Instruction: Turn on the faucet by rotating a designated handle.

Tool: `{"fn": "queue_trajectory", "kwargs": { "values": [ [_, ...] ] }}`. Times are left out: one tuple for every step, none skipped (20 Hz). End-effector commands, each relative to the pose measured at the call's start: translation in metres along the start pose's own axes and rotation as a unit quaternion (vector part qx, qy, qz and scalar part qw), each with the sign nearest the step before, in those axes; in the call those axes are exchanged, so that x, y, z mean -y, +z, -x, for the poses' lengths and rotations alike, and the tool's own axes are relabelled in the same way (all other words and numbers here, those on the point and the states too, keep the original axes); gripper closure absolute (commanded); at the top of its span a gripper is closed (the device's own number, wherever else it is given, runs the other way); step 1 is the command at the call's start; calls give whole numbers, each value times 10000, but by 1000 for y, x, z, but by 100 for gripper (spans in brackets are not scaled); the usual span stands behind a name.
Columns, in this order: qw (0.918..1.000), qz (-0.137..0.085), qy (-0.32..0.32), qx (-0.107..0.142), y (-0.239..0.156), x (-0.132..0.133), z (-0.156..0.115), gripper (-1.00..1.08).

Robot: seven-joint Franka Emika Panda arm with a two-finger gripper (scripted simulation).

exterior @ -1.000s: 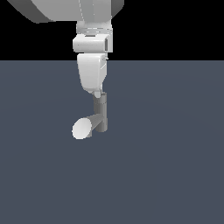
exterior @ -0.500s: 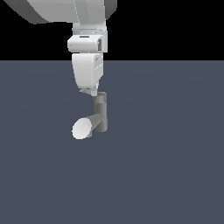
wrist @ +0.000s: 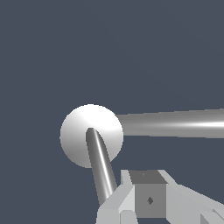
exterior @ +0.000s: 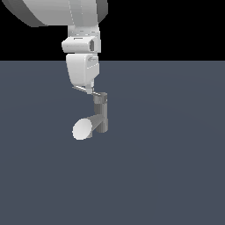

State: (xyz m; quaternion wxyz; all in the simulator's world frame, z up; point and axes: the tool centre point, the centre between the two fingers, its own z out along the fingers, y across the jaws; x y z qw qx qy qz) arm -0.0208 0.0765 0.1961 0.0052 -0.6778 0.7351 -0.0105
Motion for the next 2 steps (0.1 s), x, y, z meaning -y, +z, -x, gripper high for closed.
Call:
{"fn": "queue_trajectory", "kwargs": {
  "values": [
    [9992, 104, -383, 39, 13, -9, 50, 108],
    [9992, 104, -383, 39, 13, -9, 50, 108]
  ]
}}
